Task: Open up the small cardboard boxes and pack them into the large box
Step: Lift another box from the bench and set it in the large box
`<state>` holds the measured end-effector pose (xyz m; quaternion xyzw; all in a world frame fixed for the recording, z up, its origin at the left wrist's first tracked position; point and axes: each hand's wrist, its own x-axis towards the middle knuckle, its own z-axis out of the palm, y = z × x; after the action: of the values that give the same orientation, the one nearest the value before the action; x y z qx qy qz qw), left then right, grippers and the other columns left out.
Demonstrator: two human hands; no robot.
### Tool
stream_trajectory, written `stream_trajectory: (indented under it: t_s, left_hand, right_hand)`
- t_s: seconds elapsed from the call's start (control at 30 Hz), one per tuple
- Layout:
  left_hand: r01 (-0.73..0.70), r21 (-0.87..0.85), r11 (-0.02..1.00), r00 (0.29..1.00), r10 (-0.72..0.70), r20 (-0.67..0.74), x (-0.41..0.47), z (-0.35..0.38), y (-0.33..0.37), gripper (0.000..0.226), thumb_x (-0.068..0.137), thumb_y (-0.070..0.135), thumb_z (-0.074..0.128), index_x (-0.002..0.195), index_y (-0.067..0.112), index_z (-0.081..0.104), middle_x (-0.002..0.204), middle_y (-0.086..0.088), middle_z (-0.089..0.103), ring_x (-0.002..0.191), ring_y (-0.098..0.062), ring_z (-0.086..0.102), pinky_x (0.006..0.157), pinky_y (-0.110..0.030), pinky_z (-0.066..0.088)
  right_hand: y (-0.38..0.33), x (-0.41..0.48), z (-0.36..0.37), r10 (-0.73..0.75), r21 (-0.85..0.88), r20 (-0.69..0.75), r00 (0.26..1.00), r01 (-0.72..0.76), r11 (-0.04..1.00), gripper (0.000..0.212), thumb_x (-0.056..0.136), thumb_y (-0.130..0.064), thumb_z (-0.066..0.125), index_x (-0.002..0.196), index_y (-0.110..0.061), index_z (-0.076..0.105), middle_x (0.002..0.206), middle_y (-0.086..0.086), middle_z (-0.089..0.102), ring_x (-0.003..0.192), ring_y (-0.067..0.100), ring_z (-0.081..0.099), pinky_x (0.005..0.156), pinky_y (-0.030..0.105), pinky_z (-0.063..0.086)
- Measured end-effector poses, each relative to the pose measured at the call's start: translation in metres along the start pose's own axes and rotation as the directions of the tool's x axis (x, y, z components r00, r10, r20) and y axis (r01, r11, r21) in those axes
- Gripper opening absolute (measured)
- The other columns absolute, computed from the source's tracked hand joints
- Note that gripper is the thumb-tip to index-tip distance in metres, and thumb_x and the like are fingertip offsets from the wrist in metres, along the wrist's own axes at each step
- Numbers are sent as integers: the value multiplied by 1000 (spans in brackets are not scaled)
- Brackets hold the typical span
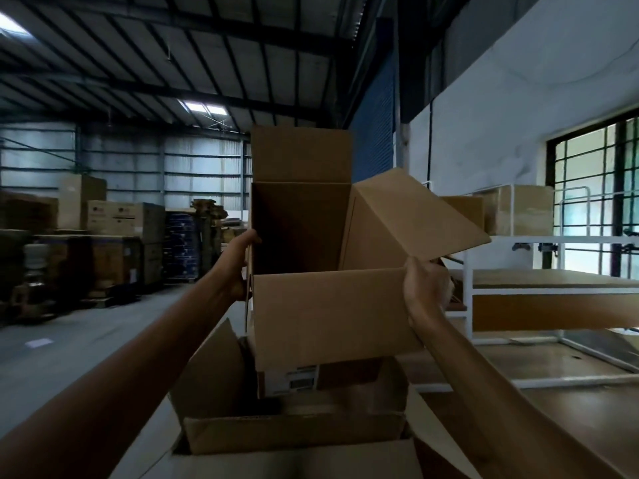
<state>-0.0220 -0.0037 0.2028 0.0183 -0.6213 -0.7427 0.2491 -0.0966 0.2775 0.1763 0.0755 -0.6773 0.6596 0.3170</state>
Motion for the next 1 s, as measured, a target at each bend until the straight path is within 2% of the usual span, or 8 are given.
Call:
stream_trajectory:
  t_s: [0.2, 0.3, 0.4, 0.63, 0.73, 0.8, 0.87, 1.0]
  left_hand:
    - [131, 126, 983, 990, -123, -72, 56, -53, -40, 82, 52, 55, 78, 126, 25, 57, 133, -22, 53, 118, -45, 54, 94, -58, 43]
    - [185, 225, 957, 981, -168, -94, 58, -53, -53, 60, 73, 49, 64, 123, 18, 53, 117, -18, 55, 102, -36, 56, 88, -46, 45]
    - [286, 354, 891, 953, -225, -204, 74, -59, -77, 38, 92, 42, 50, 117, 13, 49, 106, -14, 51, 80, -27, 49, 68, -34, 40]
    - [407, 507, 760, 905, -263, -334, 91, -100, -149, 81, 67, 50, 76, 128, 2, 53, 118, -21, 63, 82, -31, 65, 59, -34, 52]
    - [479, 753, 451, 878, -229, -421, 110, -126, -195, 108, 40, 76, 67, 127, 12, 55, 126, -17, 58, 108, -34, 59, 92, -46, 50]
    - [469, 864, 180, 874, -237, -425, 107, -133, -213, 111, 45, 90, 50, 133, 21, 49, 143, -17, 46, 127, -40, 44, 104, -56, 35]
    - [378, 923, 69, 904, -243, -351, 83, -117, -201, 96, 67, 88, 39, 137, 22, 47, 150, -16, 40, 135, -42, 35, 108, -61, 25]
    - [143, 984, -110, 952, -256, -167, 74, -91, -188, 61, 91, 63, 36, 136, 25, 49, 149, -11, 39, 141, -41, 23, 104, -75, 18]
  right_hand:
    - [34, 6, 49, 60, -45, 107, 992, -55, 997, 20, 93, -26, 52, 86, -9, 61, 70, 2, 59, 63, 16, 55, 58, 29, 41]
    - [54, 7, 64, 112, -78, 206, 972, -98, 992, 25, 95, -24, 51, 75, -12, 59, 71, 5, 58, 66, 19, 55, 57, 28, 38]
    - [76, 7, 75, 191, -110, 259, 947, -168, 980, 26, 97, -25, 48, 80, -10, 61, 80, 11, 62, 71, 24, 57, 60, 30, 39]
    - [132, -9, 93, 337, -247, 339, 879, -262, 933, 21, 98, -24, 48, 103, -7, 60, 102, 19, 66, 86, 31, 63, 65, 31, 46]
    - [159, -12, 91, 366, -495, 416, 833, -130, 859, 26, 96, -32, 50, 89, -10, 62, 94, 8, 66, 87, 27, 64, 81, 41, 54]
    - [170, -13, 86, 366, -718, 458, 810, 94, 690, 27, 94, -37, 53, 82, -14, 60, 85, 3, 63, 83, 22, 62, 78, 37, 53]
    - [179, -14, 83, 343, -798, 485, 804, 247, 550, 22, 94, -34, 52, 87, -16, 62, 87, 2, 64, 82, 17, 63, 82, 36, 54]
    - [171, -13, 84, 296, -872, 423, 856, 296, 390, 15, 93, -31, 57, 86, -19, 62, 86, -1, 61, 81, 15, 59, 82, 34, 51]
